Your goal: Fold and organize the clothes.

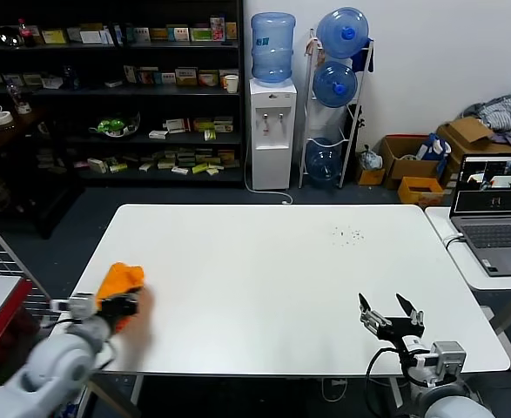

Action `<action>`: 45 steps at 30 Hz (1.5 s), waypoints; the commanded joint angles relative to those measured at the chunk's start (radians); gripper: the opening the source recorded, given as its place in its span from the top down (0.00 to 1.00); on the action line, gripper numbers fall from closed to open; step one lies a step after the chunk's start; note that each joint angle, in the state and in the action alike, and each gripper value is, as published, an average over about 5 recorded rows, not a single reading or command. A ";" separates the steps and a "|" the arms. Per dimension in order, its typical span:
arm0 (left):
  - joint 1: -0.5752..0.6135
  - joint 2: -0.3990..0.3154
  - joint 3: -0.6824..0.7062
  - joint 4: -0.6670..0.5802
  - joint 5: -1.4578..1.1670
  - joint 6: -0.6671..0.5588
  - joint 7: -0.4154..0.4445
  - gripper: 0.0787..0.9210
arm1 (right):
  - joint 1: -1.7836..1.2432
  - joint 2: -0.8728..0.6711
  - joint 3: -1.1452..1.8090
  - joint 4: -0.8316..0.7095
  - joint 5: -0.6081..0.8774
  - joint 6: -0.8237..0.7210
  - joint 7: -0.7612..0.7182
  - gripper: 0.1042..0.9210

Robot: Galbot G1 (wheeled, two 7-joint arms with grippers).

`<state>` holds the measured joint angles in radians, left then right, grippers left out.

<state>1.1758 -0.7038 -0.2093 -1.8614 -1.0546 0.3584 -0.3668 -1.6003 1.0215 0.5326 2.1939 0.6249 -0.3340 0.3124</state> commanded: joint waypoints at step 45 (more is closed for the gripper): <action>0.108 -0.361 0.093 -0.132 0.339 -0.318 0.305 0.53 | -0.002 0.033 0.108 -0.221 -0.026 0.265 -0.297 0.12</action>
<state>0.8221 -1.3654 0.2282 -1.6655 -0.9037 0.3028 -0.3819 -1.6175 1.0612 0.5831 2.1227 0.6112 -0.2461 0.1969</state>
